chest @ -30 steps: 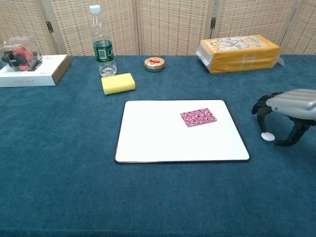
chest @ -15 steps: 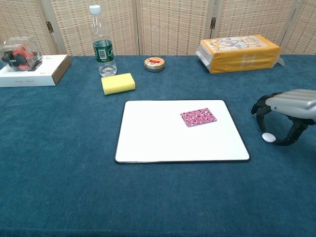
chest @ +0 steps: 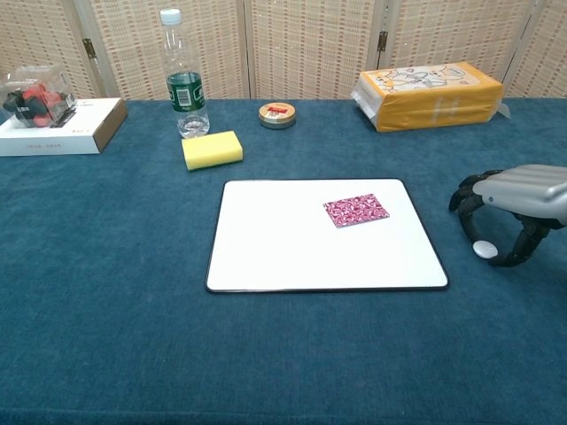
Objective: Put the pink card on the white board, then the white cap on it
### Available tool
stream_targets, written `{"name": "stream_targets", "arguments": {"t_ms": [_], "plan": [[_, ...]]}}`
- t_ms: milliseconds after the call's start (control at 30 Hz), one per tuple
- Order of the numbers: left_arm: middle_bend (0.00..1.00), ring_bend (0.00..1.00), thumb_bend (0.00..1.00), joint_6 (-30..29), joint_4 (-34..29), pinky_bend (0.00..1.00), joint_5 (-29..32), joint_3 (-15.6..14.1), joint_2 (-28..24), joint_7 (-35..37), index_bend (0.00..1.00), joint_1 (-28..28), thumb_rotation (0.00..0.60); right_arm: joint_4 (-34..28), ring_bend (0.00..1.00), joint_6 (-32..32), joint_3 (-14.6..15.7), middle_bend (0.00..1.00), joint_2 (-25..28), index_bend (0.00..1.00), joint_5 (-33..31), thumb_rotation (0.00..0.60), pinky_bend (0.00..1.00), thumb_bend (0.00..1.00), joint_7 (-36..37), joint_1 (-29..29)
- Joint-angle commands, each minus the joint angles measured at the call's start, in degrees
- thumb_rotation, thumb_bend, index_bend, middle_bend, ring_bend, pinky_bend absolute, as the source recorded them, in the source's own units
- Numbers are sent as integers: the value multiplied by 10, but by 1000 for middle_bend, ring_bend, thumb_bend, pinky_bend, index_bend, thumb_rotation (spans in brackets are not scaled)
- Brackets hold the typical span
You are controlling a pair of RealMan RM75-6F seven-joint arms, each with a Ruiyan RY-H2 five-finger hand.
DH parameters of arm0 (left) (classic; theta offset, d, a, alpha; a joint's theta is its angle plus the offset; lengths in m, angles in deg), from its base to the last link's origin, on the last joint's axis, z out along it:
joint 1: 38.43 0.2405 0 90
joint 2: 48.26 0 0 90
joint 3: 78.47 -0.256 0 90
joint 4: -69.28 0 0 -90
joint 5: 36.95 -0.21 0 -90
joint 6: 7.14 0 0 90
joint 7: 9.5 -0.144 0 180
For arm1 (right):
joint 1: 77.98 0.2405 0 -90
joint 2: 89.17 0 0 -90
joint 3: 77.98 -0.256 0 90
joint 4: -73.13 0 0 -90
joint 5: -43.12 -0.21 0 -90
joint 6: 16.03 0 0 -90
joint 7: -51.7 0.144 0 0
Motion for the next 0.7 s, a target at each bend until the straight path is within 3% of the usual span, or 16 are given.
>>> {"name": "stream_targets", "arguments": {"t_ms": [33, 433, 700], "plan": [[0, 54, 294, -1, 0, 199, -1, 0, 0, 1, 0, 0, 600, -2, 49, -3, 0, 194, 0, 553, -2, 600, 0, 241, -5, -1], [0, 54, 294, -3, -2, 199, -9, -2, 0, 6, 0, -1, 600, -85, 61, -25, -39, 206, 54, 576, -18, 600, 0, 252, -15, 12], [0, 54, 294, -5, 5, 200, -7, 0, -7, 39, 0, -1, 600, -66, 61, 50, -95, 206, 13, 576, -137, 600, 0, 247, -54, 106]]}}
